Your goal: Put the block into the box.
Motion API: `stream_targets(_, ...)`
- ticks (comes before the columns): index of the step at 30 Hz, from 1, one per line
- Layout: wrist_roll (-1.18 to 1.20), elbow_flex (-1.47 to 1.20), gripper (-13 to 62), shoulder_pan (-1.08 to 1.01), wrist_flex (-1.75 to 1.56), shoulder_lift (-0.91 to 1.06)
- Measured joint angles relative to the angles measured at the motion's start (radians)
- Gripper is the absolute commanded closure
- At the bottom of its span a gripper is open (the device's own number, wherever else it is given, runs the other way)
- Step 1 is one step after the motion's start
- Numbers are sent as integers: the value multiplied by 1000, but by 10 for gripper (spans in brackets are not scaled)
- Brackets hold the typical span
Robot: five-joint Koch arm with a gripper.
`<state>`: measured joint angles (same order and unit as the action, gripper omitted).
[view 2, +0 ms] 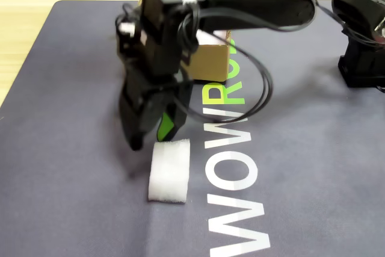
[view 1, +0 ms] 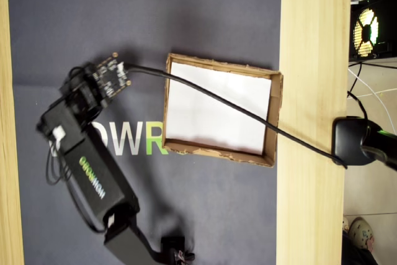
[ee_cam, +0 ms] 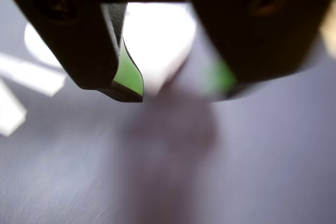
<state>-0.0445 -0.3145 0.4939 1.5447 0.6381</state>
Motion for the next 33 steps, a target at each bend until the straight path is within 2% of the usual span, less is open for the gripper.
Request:
stream_targets(7,91,-17,150,15,31,124)
stream_targets(14,236,-212,146,80,35,216)
stream_targets(24,305,-242,141,110,35,218)
stream_targets(33,331,-241,138,112,28,129)
